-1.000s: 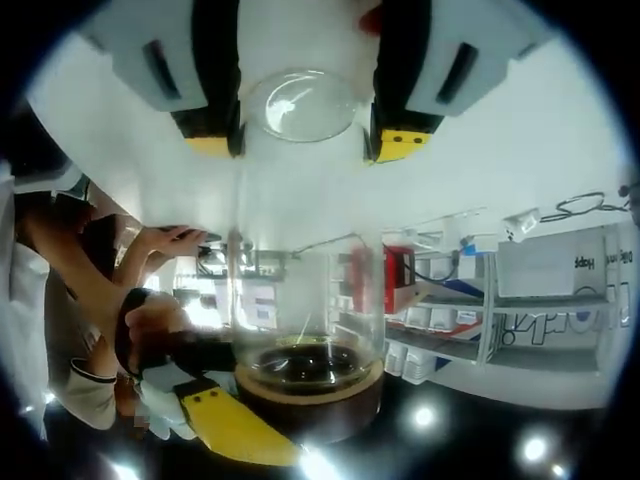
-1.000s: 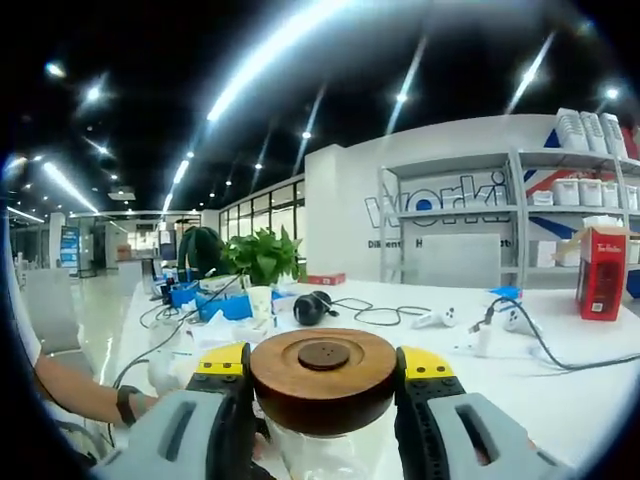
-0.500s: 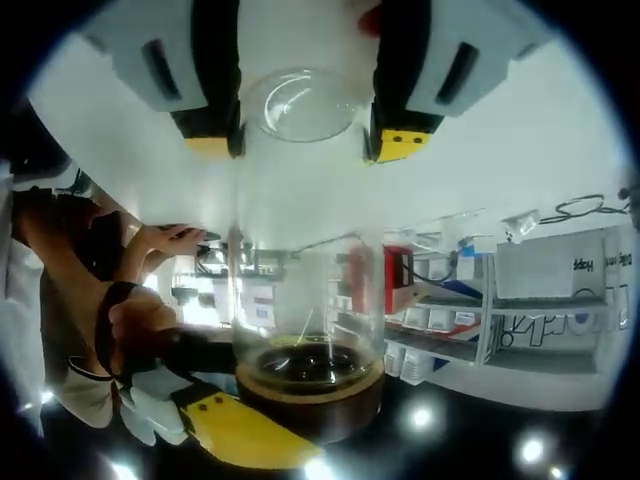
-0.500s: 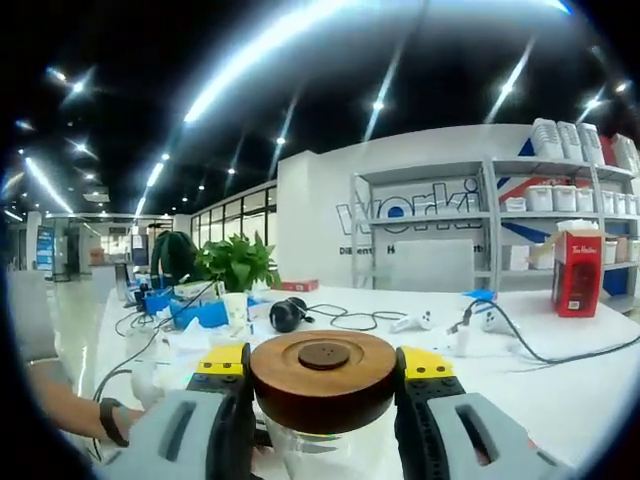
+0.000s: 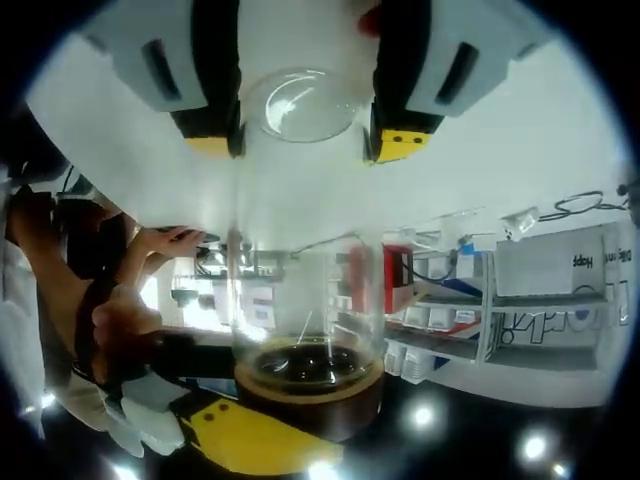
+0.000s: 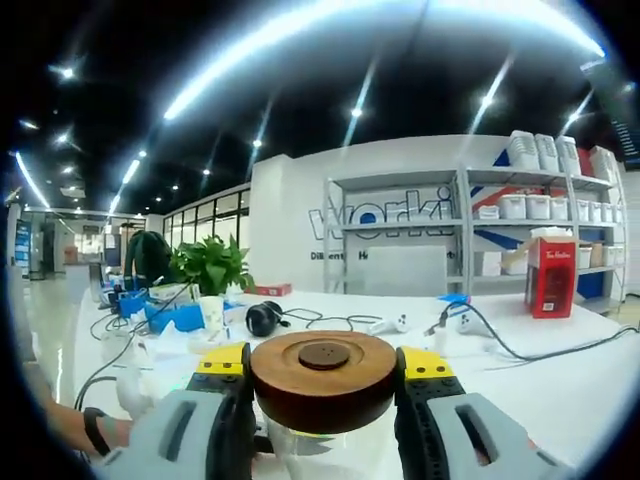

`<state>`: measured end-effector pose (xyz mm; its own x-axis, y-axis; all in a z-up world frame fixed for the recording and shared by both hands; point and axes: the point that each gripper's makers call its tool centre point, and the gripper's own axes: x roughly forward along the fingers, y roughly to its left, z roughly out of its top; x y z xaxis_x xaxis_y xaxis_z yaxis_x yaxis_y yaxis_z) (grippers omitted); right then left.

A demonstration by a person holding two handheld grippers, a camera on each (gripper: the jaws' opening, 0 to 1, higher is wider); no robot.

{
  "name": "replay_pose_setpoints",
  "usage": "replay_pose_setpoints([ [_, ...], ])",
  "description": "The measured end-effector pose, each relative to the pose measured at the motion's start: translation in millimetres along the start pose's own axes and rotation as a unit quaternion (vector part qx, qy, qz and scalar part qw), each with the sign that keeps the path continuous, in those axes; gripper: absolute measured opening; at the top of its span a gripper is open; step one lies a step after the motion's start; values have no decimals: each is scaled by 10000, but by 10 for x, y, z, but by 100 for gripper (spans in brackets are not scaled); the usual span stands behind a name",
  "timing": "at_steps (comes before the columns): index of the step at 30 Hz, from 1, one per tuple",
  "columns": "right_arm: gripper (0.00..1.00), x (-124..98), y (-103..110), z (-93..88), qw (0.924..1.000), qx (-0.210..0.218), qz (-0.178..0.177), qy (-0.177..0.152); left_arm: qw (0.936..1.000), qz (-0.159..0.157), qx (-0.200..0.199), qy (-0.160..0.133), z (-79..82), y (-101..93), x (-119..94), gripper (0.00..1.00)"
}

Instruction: Clamp the coffee can twist off the lid put the lid on the table pick up the lid cover the can tighten the lid

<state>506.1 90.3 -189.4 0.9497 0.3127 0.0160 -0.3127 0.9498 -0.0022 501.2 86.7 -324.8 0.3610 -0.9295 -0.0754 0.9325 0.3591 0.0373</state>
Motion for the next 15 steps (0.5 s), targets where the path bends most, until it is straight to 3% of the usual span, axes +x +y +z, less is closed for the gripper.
replay_pose_setpoints([
  [15,51,18,-57,17,9961,-41,-874,-104,10000,6,-27,-4,0,8,-1,42],
])
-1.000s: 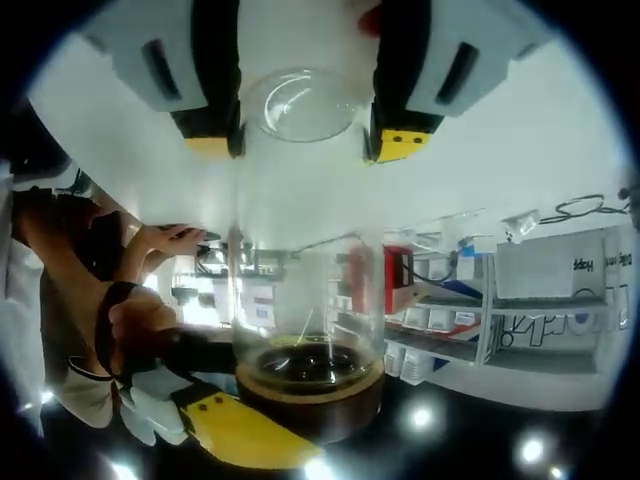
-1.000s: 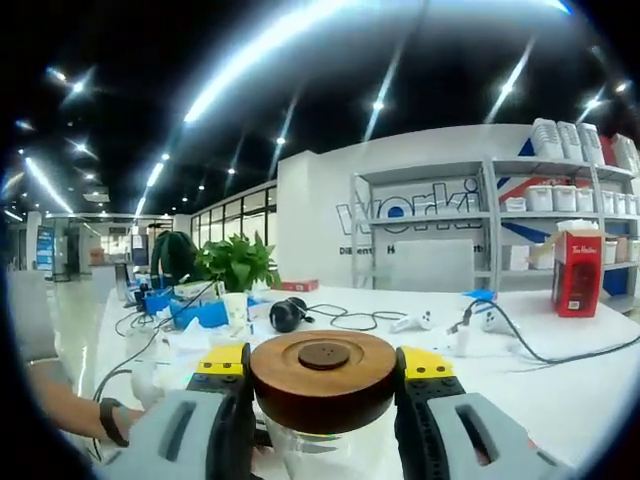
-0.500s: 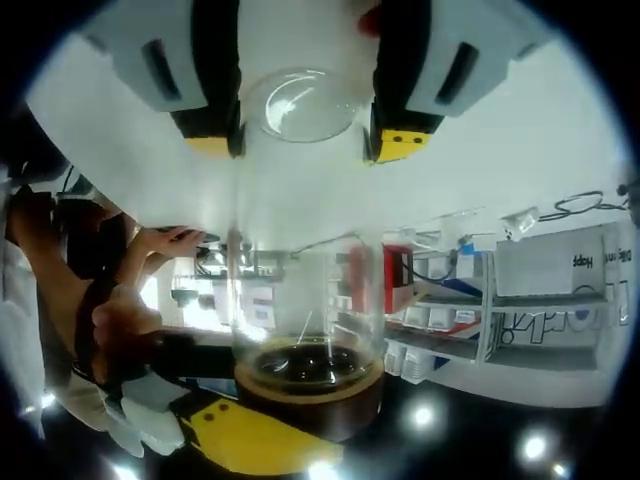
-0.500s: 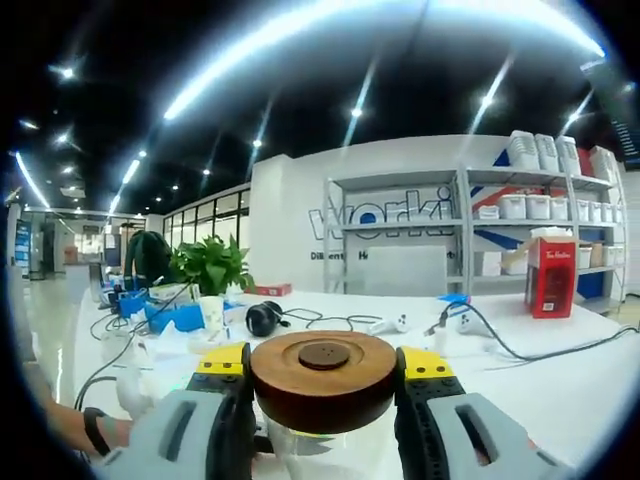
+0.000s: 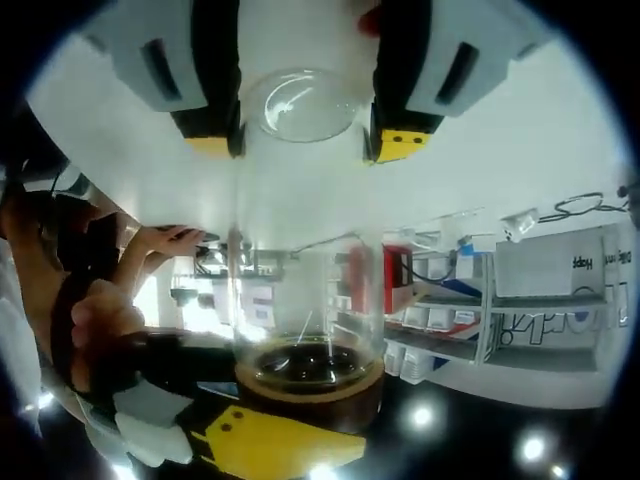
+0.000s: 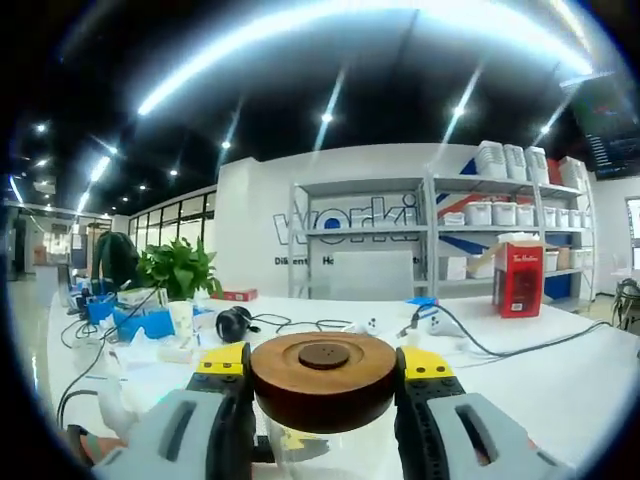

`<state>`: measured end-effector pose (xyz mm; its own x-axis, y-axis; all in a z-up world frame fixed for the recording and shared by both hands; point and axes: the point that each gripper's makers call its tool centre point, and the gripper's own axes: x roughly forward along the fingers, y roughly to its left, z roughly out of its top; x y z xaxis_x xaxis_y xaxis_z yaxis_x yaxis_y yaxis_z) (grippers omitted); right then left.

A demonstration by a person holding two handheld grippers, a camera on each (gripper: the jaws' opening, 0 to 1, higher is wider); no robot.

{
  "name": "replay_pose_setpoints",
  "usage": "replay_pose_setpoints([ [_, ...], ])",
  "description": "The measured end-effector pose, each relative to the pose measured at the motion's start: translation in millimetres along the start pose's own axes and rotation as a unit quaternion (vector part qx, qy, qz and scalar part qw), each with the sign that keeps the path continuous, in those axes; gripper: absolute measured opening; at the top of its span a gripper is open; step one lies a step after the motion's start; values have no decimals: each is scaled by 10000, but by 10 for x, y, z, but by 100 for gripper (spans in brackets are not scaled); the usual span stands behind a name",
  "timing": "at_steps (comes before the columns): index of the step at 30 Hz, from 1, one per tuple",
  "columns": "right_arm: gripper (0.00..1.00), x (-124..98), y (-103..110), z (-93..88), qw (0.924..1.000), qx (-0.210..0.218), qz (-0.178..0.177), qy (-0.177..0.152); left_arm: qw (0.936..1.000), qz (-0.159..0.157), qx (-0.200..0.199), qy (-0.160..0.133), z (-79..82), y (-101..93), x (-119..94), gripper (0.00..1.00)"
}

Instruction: Clamp the coffee can twist off the lid put the lid on the table pick up the lid cover the can tighten the lid

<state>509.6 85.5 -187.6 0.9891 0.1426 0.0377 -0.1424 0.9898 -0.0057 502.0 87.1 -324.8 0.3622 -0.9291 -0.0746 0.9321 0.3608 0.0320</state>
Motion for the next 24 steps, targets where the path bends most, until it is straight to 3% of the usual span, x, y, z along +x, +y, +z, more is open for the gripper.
replay_pose_setpoints([
  [14,51,-23,-15,6,9988,-44,-487,-101,10000,7,14,6,-1,-4,1,42],
  [24,51,-27,-15,8,9989,-64,-465,-73,10000,5,29,4,-1,-3,2,42],
])
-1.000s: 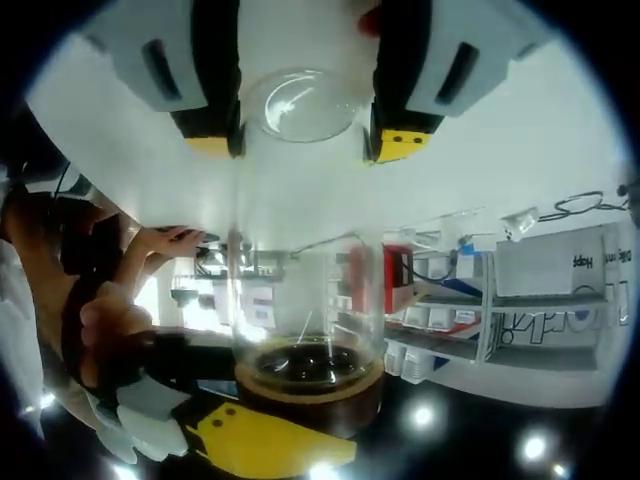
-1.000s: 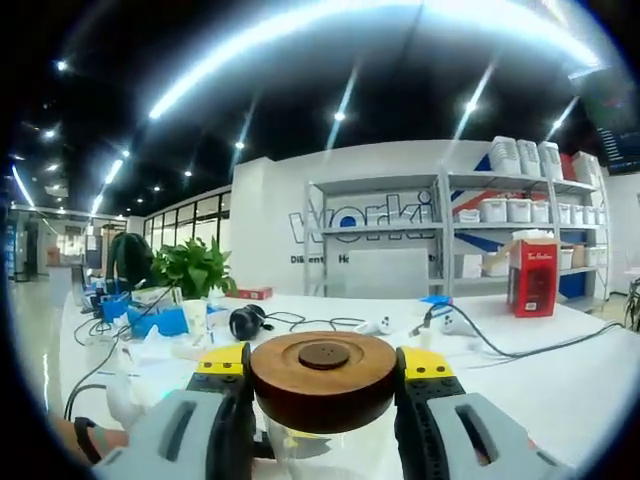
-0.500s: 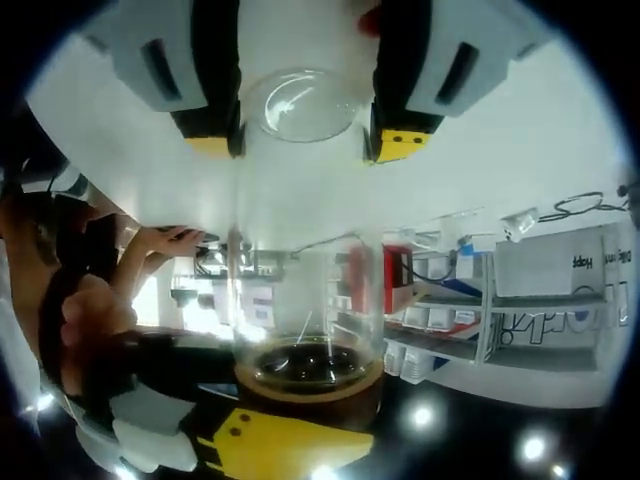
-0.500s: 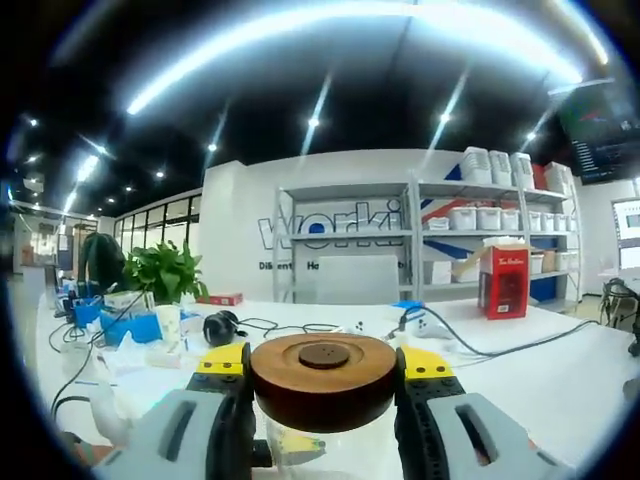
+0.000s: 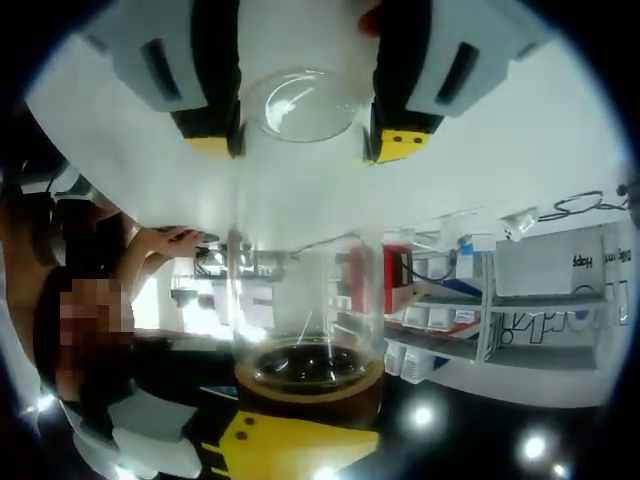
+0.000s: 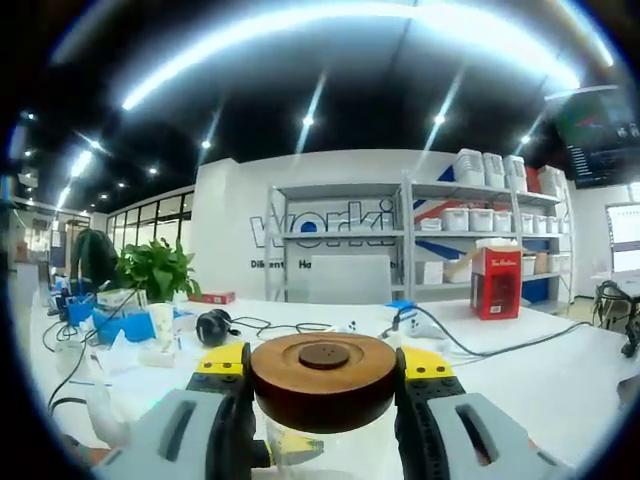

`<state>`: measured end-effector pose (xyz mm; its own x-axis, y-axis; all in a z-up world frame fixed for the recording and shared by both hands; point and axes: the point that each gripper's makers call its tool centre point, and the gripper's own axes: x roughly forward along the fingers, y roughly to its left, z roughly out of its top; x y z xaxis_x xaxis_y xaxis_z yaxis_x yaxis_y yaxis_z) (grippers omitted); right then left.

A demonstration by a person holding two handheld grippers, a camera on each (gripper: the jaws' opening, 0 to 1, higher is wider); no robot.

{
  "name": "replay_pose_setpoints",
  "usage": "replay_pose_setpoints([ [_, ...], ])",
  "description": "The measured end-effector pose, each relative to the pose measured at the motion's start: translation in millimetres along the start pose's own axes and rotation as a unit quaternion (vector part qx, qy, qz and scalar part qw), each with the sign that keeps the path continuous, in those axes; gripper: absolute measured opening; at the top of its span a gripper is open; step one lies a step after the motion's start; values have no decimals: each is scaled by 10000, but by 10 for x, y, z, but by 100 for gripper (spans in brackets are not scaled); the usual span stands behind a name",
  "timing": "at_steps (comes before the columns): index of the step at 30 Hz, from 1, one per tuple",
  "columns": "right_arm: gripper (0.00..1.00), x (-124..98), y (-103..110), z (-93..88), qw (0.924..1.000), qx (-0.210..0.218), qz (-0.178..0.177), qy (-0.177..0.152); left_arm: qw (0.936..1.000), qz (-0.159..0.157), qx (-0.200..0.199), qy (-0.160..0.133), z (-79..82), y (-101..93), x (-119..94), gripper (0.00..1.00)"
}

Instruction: Clamp the coffee can twist off the lid put the lid on the table pick up the lid cover the can tighten the lid

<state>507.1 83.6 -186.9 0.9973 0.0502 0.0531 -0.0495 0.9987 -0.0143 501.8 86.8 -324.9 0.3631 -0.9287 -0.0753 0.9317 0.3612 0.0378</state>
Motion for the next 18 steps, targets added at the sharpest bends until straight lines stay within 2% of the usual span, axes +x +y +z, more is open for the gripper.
replay_pose_setpoints([
  [9,53,-4,5,23,9996,116,251,-39,10000,-12,8,-9,2,1,-1,42],
  [13,66,-35,134,95,9969,215,754,-108,10000,-15,6,-11,1,1,-1,42],
  [16,66,-84,112,149,9955,174,922,-153,10000,-17,4,-12,0,1,0,42],
  [18,65,-110,123,223,9925,173,1172,-309,10000,-18,4,-12,0,2,0,42],
])
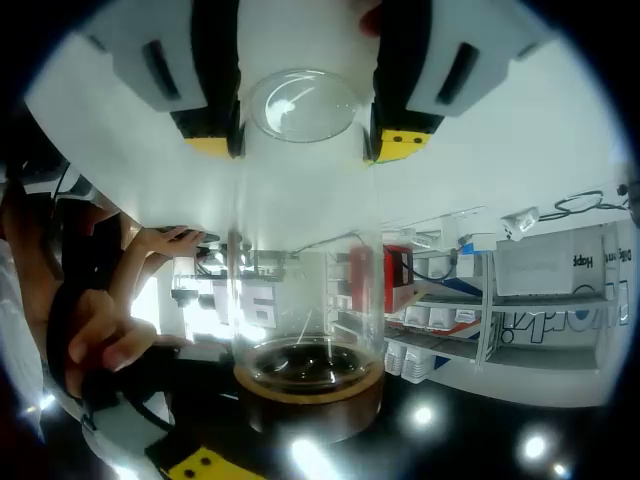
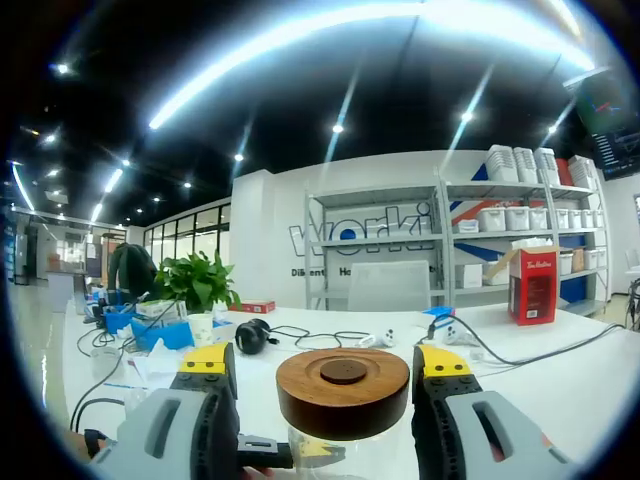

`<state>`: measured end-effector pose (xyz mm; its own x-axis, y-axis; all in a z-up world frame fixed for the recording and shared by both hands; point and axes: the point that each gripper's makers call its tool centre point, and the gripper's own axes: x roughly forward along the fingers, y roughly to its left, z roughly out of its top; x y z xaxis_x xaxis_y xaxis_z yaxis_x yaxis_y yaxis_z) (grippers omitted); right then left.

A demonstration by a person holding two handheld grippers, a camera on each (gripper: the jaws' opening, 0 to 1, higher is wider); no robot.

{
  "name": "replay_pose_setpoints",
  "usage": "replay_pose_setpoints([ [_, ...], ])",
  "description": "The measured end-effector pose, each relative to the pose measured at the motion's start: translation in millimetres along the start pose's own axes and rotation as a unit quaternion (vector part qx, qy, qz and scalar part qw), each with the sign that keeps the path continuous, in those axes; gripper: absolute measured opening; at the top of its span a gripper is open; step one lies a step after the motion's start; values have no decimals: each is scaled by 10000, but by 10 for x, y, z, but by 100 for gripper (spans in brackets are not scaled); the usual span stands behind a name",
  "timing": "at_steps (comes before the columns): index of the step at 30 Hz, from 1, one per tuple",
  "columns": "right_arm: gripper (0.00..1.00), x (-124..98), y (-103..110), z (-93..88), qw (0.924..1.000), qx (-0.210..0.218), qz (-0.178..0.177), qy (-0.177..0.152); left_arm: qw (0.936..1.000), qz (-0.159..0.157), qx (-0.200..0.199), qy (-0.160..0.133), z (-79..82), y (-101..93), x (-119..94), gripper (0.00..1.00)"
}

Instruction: Clamp the coffee can twist off the lid put the lid on the table pick up the lid cover the can tighten the lid

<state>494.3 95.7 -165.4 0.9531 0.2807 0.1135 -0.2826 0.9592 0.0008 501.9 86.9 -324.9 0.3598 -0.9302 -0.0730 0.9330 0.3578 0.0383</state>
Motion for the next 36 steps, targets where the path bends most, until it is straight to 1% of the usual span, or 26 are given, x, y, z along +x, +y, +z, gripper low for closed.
replay_pose_setpoints([
  [2,65,-39,14,82,9994,-26,306,-174,10000,0,2,-1,0,0,0,42],
  [4,66,-76,2,109,9985,-28,518,-149,10000,1,2,0,0,0,0,42],
  [5,66,-79,-14,138,9977,-84,638,-202,10000,0,2,0,0,0,0,42],
  [10,67,-99,-86,159,9967,-158,795,-93,10000,0,1,0,0,-3,-2,42],
  [12,67,-99,-114,184,9951,-207,949,-158,10000,-1,0,-1,2,-8,-3,42],
  [14,66,-84,-125,207,9927,-100,1181,-206,10000,-1,0,-2,3,-11,-3,42],
  [16,66,-78,-203,276,9914,143,1264,-308,10000,-6,3,-4,5,-17,-4,42],
  [18,66,-73,-239,343,9858,318,1615,-335,10000,-8,6,-3,5,-20,-4,42],
  [19,66,-65,-262,381,9836,355,1728,-375,10000,-9,5,-3,5,-20,-4,42],
  [21,66,-54,-248,425,9767,270,2097,-371,10000,-9,6,-3,6,-21,-4,42],
  [23,66,-41,-220,437,9693,209,2433,-299,10000,-9,7,-3,6,-22,-4,42],
  [25,66,-27,-202,445,9614,20,2736,-301,10000,-12,8,-4,6,-22,-4,42],
  [26,66,-31,-182,441,9561,-44,2916,-288,10000,-15,8,-5,5,-20,-4,42],
  [27,66,-35,-169,453,9518,-102,3045,-356,10000,-15,8,-5,5,-21,-4,42],
  [28,66,-22,-186,476,9477,-26,3160,-454,10000,-14,5,-5,5,-20,-3,42],
  [29,66,-34,-176,475,9427,106,3313,-396,10000,-16,-2,-4,4,-21,-3,42],
  [30,66,-59,-158,509,9353,184,3503,-472,10000,-15,2,-6,5,-21,-2,42],
  [31,66,-64,-170,537,9317,222,3584,-541,10000,-12,1,-4,4,-21,-2,42],
  [32,66,-64,-191,545,9300,201,3629,-555,10000,-10,1,-4,5,-20,-2,42],
  [33,66,-70,-190,558,9257,192,3732,-576,10000,-12,-1,-5,5,-20,-2,42],
  [34,65,-79,-177,560,9203,195,3868,-558,10000,-12,-1,-5,5,-20,-2,42],
  [35,65,-71,-176,548,9163,196,3967,-513,10000,-13,-1,-5,5,-20,-2,42],
  [36,65,-43,-184,537,9146,187,4012,-478,10000,-19,-1,-6,5,-20,-2,42],
])
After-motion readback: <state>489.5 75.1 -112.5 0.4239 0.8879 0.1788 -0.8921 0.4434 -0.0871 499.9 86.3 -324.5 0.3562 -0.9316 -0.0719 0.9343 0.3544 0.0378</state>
